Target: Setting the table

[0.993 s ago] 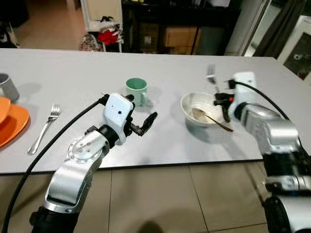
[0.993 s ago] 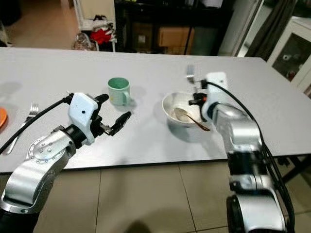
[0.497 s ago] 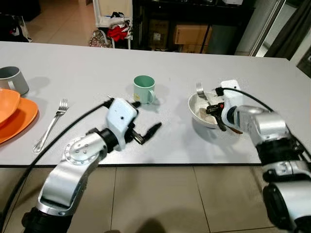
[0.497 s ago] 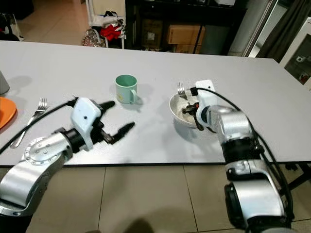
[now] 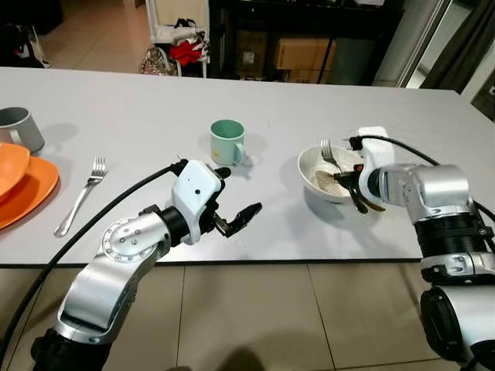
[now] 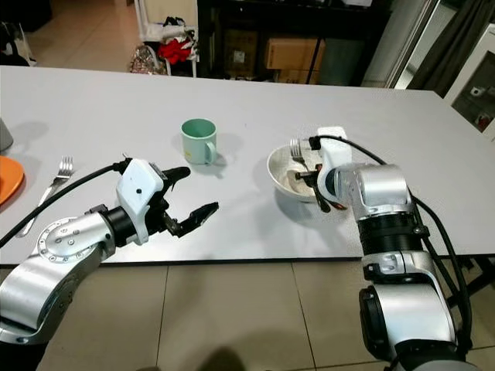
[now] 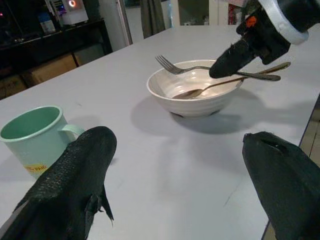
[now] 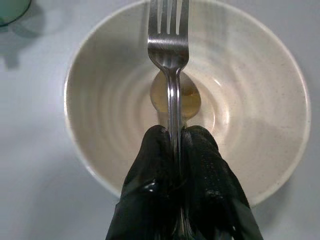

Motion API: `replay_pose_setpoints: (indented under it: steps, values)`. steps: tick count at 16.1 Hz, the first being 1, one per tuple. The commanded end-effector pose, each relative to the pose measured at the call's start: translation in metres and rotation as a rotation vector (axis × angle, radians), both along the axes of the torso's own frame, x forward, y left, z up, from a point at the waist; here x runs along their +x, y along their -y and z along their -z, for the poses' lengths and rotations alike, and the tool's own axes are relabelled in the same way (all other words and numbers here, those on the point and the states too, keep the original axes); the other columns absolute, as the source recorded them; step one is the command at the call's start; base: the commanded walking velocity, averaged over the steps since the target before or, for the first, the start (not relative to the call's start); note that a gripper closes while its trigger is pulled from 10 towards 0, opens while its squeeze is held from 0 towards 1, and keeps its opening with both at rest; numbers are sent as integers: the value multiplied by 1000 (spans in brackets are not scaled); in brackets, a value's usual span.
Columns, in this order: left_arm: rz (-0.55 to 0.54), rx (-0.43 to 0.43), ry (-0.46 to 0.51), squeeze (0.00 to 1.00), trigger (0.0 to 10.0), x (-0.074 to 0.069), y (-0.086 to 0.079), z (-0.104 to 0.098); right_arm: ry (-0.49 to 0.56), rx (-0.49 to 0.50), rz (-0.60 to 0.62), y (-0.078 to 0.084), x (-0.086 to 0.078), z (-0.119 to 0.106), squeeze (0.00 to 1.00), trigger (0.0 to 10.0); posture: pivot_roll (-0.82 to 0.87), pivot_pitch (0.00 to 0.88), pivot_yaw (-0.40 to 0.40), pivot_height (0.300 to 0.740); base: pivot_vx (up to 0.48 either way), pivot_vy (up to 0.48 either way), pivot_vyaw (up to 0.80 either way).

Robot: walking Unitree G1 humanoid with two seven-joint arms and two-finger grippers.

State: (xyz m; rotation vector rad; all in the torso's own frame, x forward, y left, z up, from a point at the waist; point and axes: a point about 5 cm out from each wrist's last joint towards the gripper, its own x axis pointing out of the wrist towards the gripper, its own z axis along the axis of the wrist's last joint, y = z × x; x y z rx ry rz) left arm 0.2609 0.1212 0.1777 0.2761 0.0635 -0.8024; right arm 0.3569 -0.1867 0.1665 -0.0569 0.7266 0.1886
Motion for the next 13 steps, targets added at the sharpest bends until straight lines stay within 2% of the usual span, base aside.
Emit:
replay_pose_setpoints:
  steps: [1,2,3,4,5,7,10,11,12,13]
  values:
    - [36,3,9,0,10000,-3,4,-4,-9,5,20,4,-2,-1,0,10000,50,0,-54,740,0,0,0]
    - [45,4,7,0,10000,-3,5,-4,-32,6,37,6,-2,3,220,10000,51,0,-55,740,0,0,0]
    - [49,3,6,0,10000,-3,5,-4,-41,8,47,8,-2,5,792,10000,51,0,-57,740,0,0,0]
    - [50,3,5,0,10000,-3,5,-4,-42,8,51,8,-2,5,792,10000,52,0,-57,740,0,0,0]
    - [57,0,2,0,10000,-4,5,-5,-48,10,56,9,-2,5,984,10000,54,0,-64,740,0,0,0]
    - [77,-5,-11,0,10000,-7,4,-4,-52,11,59,9,-3,4,1000,10000,57,0,-70,740,0,0,0]
    - [93,2,-23,0,10000,-9,1,-3,-4,20,64,9,-1,1,1000,10000,61,0,-77,740,0,0,0]
    - [73,-14,-14,0,10000,-8,-1,-6,198,56,63,10,2,-16,984,10000,61,0,-83,740,0,0,0]
    - [58,-22,-4,0,10000,-7,-3,-8,304,46,70,13,-2,-25,231,10000,60,0,-83,740,0,0,0]
    - [29,-33,13,0,10000,-7,-6,-10,456,41,77,16,-13,-39,0,10000,59,0,-83,740,0,0,0]
